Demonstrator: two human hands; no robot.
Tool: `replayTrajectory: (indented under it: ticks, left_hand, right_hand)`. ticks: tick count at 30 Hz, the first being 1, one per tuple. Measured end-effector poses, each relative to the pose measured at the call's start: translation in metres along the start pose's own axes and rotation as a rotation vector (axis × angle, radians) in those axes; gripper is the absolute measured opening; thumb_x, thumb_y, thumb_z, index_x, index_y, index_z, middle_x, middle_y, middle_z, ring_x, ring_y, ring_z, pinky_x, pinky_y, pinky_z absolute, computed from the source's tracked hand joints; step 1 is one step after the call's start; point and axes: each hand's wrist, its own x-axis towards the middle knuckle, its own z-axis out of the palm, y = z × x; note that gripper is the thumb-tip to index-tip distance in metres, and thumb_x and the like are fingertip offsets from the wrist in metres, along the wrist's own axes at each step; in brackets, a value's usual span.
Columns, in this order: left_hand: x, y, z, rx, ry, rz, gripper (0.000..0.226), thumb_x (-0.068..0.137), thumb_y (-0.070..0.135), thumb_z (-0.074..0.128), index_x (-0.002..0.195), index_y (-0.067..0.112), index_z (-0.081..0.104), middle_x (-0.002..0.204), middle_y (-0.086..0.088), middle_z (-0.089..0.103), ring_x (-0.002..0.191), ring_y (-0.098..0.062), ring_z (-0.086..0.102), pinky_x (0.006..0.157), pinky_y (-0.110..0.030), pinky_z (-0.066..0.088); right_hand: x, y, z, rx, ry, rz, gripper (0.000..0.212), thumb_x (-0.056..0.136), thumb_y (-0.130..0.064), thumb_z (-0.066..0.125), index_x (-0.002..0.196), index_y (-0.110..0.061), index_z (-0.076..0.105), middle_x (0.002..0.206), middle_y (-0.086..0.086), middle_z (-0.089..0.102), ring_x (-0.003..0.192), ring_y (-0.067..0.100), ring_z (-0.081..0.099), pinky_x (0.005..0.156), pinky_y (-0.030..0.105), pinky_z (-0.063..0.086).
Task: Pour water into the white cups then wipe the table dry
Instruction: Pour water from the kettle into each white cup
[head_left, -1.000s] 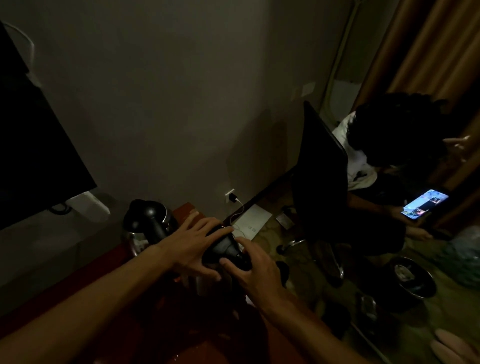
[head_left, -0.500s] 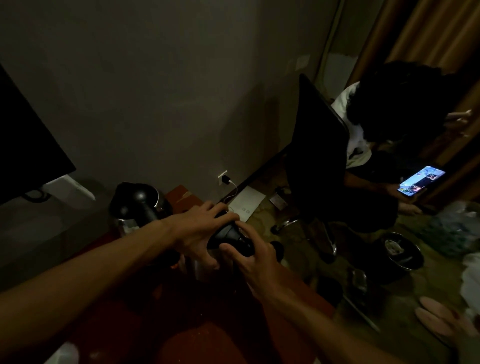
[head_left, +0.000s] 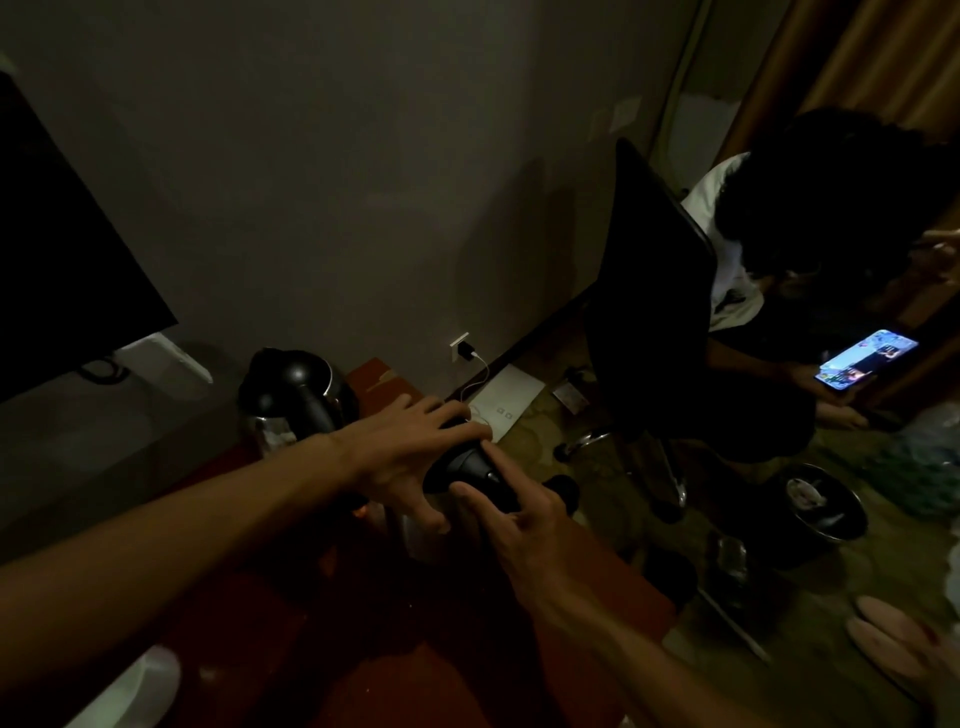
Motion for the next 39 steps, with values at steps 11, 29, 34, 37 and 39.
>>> replayTrajectory:
  ticks: [11,29,34,37,39]
  left_hand:
    - [-0.031,0.058,-0.028,-0.011,-0.006,-0.024,0.105,0.070,0.079,0.067,0.151,0.042,0.013,0.154,0.005,0.023,0.136,-0.018,0.030,0.106,-0.042,0.036]
    - [-0.243,0.174,-0.091,0.077,0.082,-0.287,0.103,0.066,0.086,0.057,0.149,0.039,0.019,0.148,0.006,0.031,0.126,-0.019,0.040,0.101,-0.036,0.038]
    - [-0.331,0.200,-0.084,0.070,0.121,-0.375,0.103,0.065,0.086,0.058,0.148,0.042,0.017,0.146,0.008,0.031,0.123,-0.015,0.040,0.098,-0.033,0.036]
    - [-0.385,0.219,-0.078,0.046,0.114,-0.416,0.103,0.065,0.085,0.059,0.148,0.043,0.017,0.146,0.010,0.030,0.122,-0.014,0.040,0.099,-0.037,0.040]
    - [-0.422,0.233,-0.071,0.028,0.100,-0.437,0.103,0.065,0.084,0.059,0.148,0.043,0.017,0.146,0.009,0.030,0.123,-0.015,0.040,0.099,-0.036,0.039]
  right_hand:
    - [-0.036,-0.043,-0.036,0.113,-0.023,0.006,0.057,0.087,-0.050,0.072,0.140,-0.035,0.054,0.132,-0.012,0.062,0.118,0.006,0.062,0.088,0.032,0.059]
    - [-0.137,-0.215,-0.035,0.196,-0.247,-0.152,0.054,0.087,-0.053,0.070,0.134,-0.029,0.061,0.124,-0.012,0.068,0.111,0.003,0.065,0.085,0.033,0.060]
    - [-0.184,-0.258,-0.001,0.173,-0.337,-0.170,0.058,0.083,-0.063,0.069,0.135,-0.041,0.057,0.123,-0.016,0.068,0.111,-0.001,0.064,0.086,0.033,0.059]
    - [-0.222,-0.286,0.020,0.170,-0.366,-0.190,0.056,0.083,-0.065,0.069,0.134,-0.049,0.055,0.123,-0.021,0.066,0.110,-0.003,0.064,0.084,0.030,0.060]
    - [-0.253,-0.306,0.034,0.181,-0.383,-0.194,0.051,0.084,-0.061,0.070,0.132,-0.052,0.054,0.118,-0.029,0.065,0.107,-0.004,0.065,0.082,0.026,0.059]
